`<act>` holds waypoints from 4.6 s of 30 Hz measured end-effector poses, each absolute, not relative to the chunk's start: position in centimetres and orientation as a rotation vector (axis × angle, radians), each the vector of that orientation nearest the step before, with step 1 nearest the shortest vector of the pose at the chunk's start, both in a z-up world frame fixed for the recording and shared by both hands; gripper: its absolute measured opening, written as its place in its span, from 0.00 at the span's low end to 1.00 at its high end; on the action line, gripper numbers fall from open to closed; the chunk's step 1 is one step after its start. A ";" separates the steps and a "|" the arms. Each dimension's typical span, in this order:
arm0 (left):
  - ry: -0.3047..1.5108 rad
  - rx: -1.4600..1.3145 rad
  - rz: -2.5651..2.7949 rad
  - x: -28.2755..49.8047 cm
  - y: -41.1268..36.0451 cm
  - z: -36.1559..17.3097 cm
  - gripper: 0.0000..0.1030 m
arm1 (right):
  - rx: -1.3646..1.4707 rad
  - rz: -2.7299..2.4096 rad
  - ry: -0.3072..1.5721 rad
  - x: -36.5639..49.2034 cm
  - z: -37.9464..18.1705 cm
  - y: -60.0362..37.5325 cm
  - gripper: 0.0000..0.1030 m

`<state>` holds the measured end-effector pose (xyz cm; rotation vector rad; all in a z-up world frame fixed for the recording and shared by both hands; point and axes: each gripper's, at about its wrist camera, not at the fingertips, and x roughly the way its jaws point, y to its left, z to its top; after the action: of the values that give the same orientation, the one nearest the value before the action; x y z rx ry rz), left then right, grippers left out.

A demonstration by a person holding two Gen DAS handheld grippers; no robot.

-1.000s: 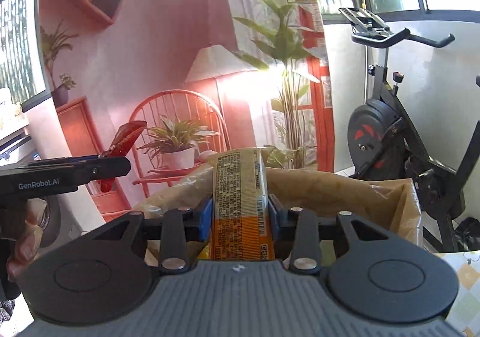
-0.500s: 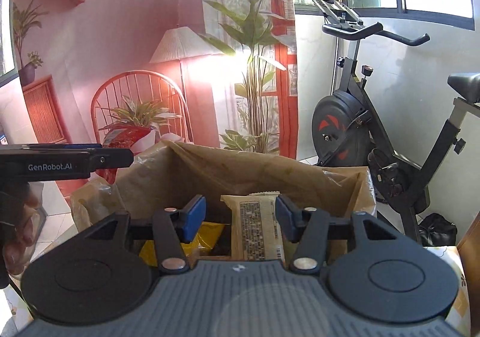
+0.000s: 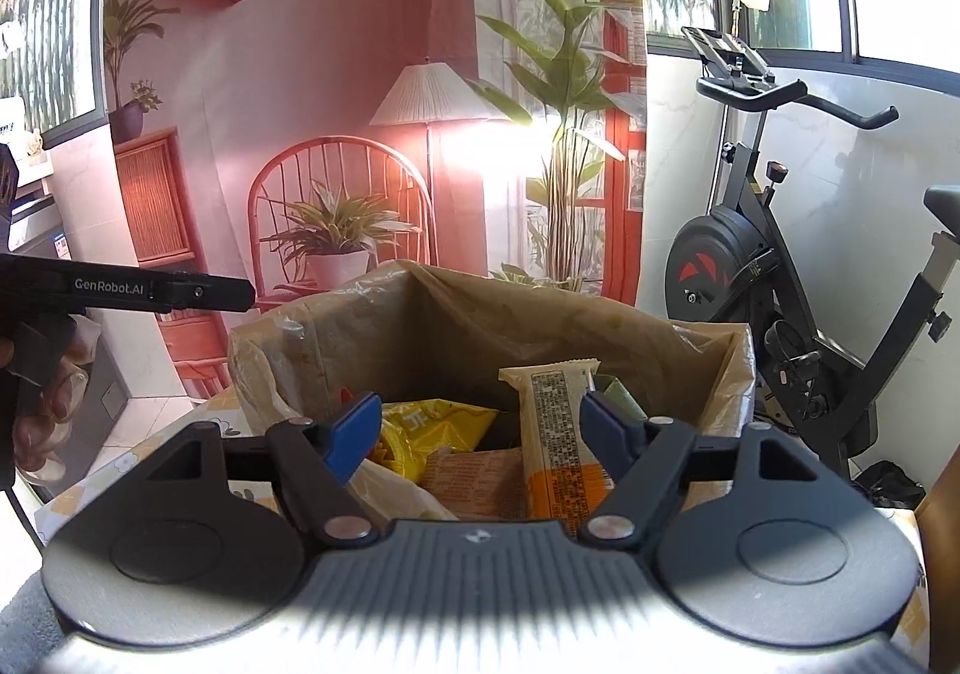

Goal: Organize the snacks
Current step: 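Carry both snacks over the paper bag and open both tools to drop them, then grasp the white cracker pack with the right tool, then grasp the yellow wrapped candy with the left tool while the right tool holds the crackers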

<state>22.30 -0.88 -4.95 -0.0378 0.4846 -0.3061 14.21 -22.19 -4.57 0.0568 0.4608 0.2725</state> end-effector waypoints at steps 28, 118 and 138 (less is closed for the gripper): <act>0.676 -0.176 -0.114 13.6 6.6 -16.8 0.66 | -0.021 0.462 0.520 7.2 -13.0 -17.7 0.74; 0.973 0.054 -0.519 10.9 -5.9 -25.4 0.46 | -0.065 0.391 0.701 3.5 -25.8 -18.3 0.47; 0.890 0.113 -0.402 10.4 -6.2 -25.8 0.33 | -0.064 0.335 0.652 2.9 -26.9 -18.4 0.55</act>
<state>10.38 -6.17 -25.83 0.1126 0.8896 -0.4019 2.94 -18.44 -26.87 -0.0636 0.6521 0.3350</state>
